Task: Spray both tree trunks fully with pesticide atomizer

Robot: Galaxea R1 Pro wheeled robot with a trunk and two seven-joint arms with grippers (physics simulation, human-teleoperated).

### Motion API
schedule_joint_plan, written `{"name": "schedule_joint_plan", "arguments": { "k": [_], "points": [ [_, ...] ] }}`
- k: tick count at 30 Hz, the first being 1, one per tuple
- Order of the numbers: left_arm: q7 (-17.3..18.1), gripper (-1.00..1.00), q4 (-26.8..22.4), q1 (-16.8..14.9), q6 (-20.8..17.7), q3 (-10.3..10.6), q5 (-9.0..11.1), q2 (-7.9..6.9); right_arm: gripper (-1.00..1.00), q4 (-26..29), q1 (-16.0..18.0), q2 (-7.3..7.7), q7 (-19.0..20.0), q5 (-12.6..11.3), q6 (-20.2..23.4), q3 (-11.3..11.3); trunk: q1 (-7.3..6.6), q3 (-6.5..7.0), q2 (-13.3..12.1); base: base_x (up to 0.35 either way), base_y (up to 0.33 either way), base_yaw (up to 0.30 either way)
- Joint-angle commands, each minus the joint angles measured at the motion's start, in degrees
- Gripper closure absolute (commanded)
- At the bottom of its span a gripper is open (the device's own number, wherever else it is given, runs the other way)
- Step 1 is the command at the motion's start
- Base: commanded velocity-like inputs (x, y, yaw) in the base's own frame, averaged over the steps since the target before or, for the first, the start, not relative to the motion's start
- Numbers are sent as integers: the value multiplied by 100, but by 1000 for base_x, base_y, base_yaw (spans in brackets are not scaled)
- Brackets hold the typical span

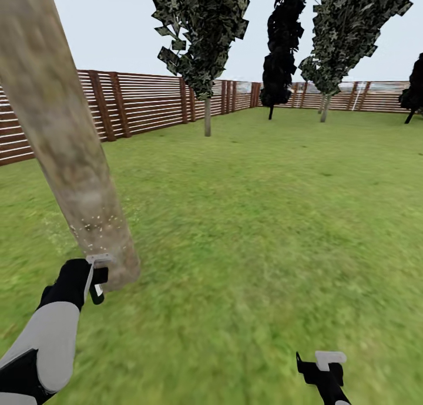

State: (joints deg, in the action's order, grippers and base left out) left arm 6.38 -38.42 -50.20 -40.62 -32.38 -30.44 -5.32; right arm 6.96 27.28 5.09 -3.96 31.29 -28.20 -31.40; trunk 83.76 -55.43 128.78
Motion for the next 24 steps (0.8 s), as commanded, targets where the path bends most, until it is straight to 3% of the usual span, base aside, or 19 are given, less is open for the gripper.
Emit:
{"name": "schedule_joint_plan", "arguments": {
  "k": [1,6,15,24],
  "points": [
    [56,100,-9,46,-14,-27,-56,3,-100,-11,5,1,-35,61,-19,-24,1,-5,2,234,-195,23],
    [52,100,-3,173,90,-115,-58,4,-100,-17,5,-5,-32,61,-19,-24,1,-5,2,238,-187,31],
    [47,100,-8,177,98,-119,-59,12,-100,-20,5,-8,-33,61,-20,-24,1,-5,2,154,-237,246],
    [47,100,-66,177,98,-119,-58,13,-100,-19,5,-8,-32,61,-19,-24,1,-5,2,141,-244,12]
  ]
}}
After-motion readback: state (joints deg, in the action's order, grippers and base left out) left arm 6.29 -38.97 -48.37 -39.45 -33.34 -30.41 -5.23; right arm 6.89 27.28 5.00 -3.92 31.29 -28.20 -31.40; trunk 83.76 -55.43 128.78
